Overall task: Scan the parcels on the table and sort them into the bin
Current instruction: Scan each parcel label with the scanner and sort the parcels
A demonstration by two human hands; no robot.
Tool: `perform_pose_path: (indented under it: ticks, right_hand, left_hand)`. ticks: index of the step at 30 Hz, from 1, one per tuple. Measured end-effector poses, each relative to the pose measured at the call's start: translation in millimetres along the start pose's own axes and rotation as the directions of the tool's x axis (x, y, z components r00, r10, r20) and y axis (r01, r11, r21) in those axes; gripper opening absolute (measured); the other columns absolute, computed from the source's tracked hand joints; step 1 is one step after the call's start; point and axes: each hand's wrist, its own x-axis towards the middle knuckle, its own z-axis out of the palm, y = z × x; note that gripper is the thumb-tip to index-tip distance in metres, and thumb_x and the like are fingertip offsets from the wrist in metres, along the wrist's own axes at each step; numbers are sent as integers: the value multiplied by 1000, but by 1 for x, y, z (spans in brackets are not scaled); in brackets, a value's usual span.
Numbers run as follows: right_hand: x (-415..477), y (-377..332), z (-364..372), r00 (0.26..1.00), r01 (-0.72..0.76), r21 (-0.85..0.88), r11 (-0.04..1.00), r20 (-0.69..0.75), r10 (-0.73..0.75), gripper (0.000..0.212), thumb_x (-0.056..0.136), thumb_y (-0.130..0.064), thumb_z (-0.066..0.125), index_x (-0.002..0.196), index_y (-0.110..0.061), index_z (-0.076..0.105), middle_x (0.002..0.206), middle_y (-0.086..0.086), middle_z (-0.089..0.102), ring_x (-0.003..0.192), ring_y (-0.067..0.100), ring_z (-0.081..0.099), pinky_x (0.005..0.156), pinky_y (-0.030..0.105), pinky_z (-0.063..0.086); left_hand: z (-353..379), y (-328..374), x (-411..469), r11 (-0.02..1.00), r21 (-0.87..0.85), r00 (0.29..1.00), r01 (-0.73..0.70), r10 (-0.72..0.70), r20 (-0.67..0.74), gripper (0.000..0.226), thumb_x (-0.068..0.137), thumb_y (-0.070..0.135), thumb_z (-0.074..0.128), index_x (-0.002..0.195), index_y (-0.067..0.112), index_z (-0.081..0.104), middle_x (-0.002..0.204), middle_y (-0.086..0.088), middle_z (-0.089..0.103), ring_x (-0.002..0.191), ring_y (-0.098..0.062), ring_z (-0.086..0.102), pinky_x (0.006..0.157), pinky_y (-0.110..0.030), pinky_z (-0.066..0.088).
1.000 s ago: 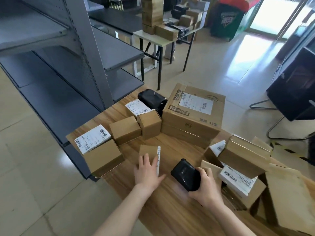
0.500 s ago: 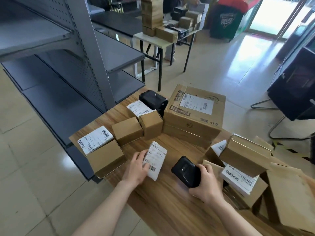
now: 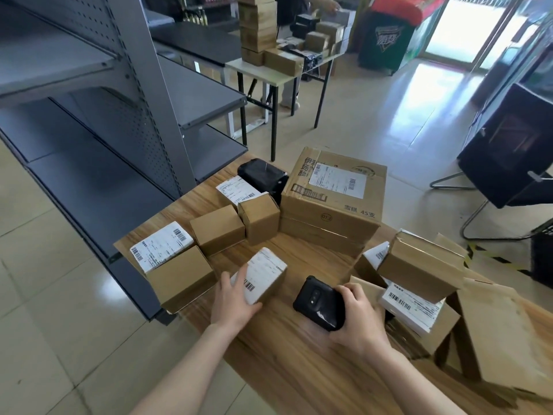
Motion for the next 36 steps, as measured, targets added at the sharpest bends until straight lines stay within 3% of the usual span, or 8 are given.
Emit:
perform_pose_path:
  ticks: [3, 6, 11, 17, 21, 28, 33, 36]
  right_hand:
    - [0, 0, -8, 998, 56, -74, 996, -12, -57, 92, 66, -45, 76, 145, -23, 34, 144, -5, 32, 134, 18, 37, 107, 43, 32]
    - [1, 2, -13, 992, 116, -125, 985, -28, -120, 91, 66, -45, 75, 144, -25, 34, 143, -5, 34, 133, 18, 39, 109, 43, 31]
    - [-1, 11, -14, 980, 185, -249, 950, -23, -197, 88, 67, -49, 77, 143, -28, 35, 140, -6, 33, 133, 16, 37, 110, 41, 29]
    - [-20, 28, -13, 978, 183, -233, 955, -60, -202, 85, 71, -53, 75, 143, -30, 35, 144, -7, 34, 135, 16, 36, 114, 43, 27]
    - [-40, 41, -18, 980, 167, -181, 969, -77, -183, 86, 69, -48, 75, 143, -29, 35, 141, -8, 34, 132, 15, 39, 114, 42, 27]
    - [-91, 79, -27, 985, 72, 25, 997, -160, -67, 96, 60, -46, 77, 144, -28, 34, 141, -8, 35, 129, 15, 41, 110, 42, 34]
    - [-136, 124, -39, 969, -11, 205, 979, -239, 61, 96, 55, -40, 81, 140, -27, 39, 135, -9, 38, 118, 16, 49, 103, 41, 43]
    - [-166, 156, -45, 953, -41, 264, 964, -279, 117, 94, 54, -37, 81, 139, -24, 42, 132, -9, 38, 114, 17, 52, 100, 41, 44]
  left_hand:
    - [-5, -5, 6, 983, 9, 983, -181, 180, 33, 101, 69, 31, 83, 150, 25, 23, 136, 0, 32, 128, -19, 33, 108, -39, 40]
    - [-9, -5, 8, 949, 28, 949, -315, 315, 9, 94, 63, 23, 84, 142, 12, 35, 131, -3, 38, 125, -20, 39, 104, -38, 43]
    - [-14, 2, -1, 915, 100, 920, -391, 392, 10, 90, 65, 22, 84, 141, 13, 36, 131, -4, 36, 120, -17, 42, 97, -29, 47]
    - [-21, 14, -22, 872, 171, 885, -459, 465, 8, 85, 65, 18, 83, 137, 18, 38, 129, -1, 36, 117, -16, 41, 95, -29, 48]
    - [-25, 27, -42, 858, 198, 876, -473, 483, 1, 82, 66, 19, 82, 137, 19, 39, 129, 1, 39, 117, -15, 41, 95, -29, 47]
    - [-23, 60, -91, 873, 238, 887, -425, 455, -86, 89, 69, 42, 82, 142, 25, 33, 134, 0, 37, 124, -15, 40, 94, -27, 49]
    - [-20, 107, -136, 852, 230, 838, -470, 513, -189, 81, 68, 47, 82, 135, 29, 39, 129, 1, 39, 106, -16, 53, 68, -23, 55]
    - [-4, 136, -163, 823, 201, 809, -531, 563, -170, 79, 67, 50, 80, 132, 30, 41, 128, 1, 38, 101, -15, 56, 62, -25, 55]
